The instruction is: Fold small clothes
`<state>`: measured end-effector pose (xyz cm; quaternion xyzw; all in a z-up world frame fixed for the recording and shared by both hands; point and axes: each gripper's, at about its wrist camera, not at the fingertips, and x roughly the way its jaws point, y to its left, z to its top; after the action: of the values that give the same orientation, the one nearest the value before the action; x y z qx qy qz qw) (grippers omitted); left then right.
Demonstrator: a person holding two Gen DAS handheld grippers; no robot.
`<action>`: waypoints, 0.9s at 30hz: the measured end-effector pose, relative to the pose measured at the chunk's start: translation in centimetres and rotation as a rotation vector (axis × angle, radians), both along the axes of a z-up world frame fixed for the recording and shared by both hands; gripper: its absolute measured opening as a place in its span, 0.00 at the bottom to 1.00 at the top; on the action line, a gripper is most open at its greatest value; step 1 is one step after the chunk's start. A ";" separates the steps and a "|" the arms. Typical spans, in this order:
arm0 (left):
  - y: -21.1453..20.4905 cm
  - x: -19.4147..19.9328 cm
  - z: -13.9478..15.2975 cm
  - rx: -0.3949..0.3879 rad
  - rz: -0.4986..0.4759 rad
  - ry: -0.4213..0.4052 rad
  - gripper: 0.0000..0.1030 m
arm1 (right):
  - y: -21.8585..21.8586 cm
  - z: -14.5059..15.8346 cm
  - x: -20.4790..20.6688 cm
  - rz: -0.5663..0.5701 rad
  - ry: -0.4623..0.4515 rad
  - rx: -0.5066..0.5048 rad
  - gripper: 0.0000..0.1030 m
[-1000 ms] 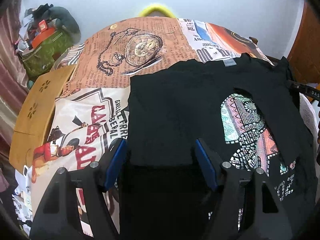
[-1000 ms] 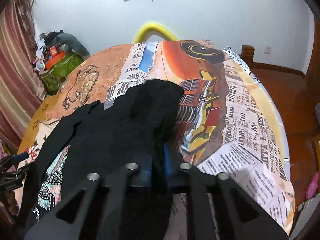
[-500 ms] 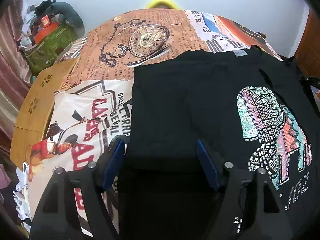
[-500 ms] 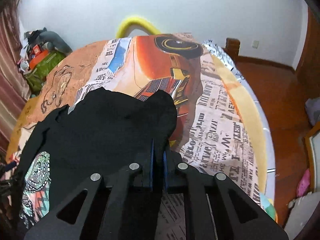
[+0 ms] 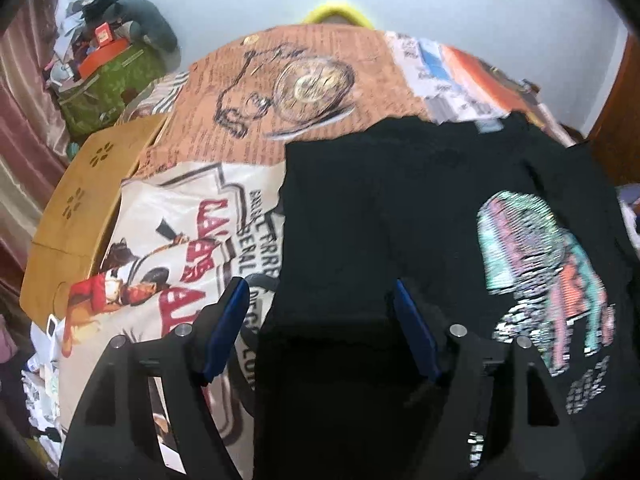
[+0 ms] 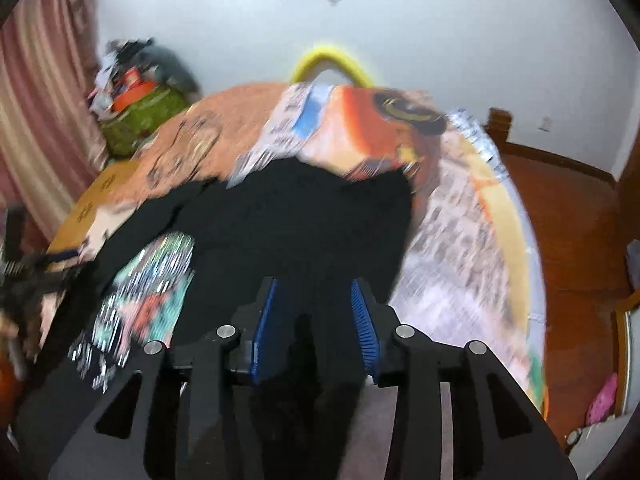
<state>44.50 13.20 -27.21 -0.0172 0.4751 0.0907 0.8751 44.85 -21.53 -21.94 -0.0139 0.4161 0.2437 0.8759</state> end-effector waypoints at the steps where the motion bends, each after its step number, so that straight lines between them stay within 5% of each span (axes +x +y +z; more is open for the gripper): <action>1: 0.2 0.1 -0.6 0.013 0.006 0.016 0.71 | 0.3 -0.4 -0.2 0.016 0.013 -0.004 0.33; 7: 1.5 -0.7 -1.4 -0.003 0.028 0.039 0.75 | 0.9 -3.5 -0.7 0.030 0.061 -0.061 0.34; 11: 2.2 -1.9 -0.8 0.016 0.030 0.053 0.75 | 0.4 -2.8 -0.8 -0.002 0.070 -0.044 0.35; 21: 3.8 -8.3 2.9 -0.031 0.029 0.024 0.75 | -1.8 1.0 -5.5 -0.029 0.000 -0.065 0.58; 27: 3.3 -12.4 2.7 -0.063 0.007 0.054 0.75 | -2.9 0.5 -8.4 -0.036 0.046 -0.059 0.59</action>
<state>32.06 16.48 -24.50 -0.0439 0.5011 0.0793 0.8607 36.40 -24.47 -21.47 -0.0268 0.4434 0.2159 0.8696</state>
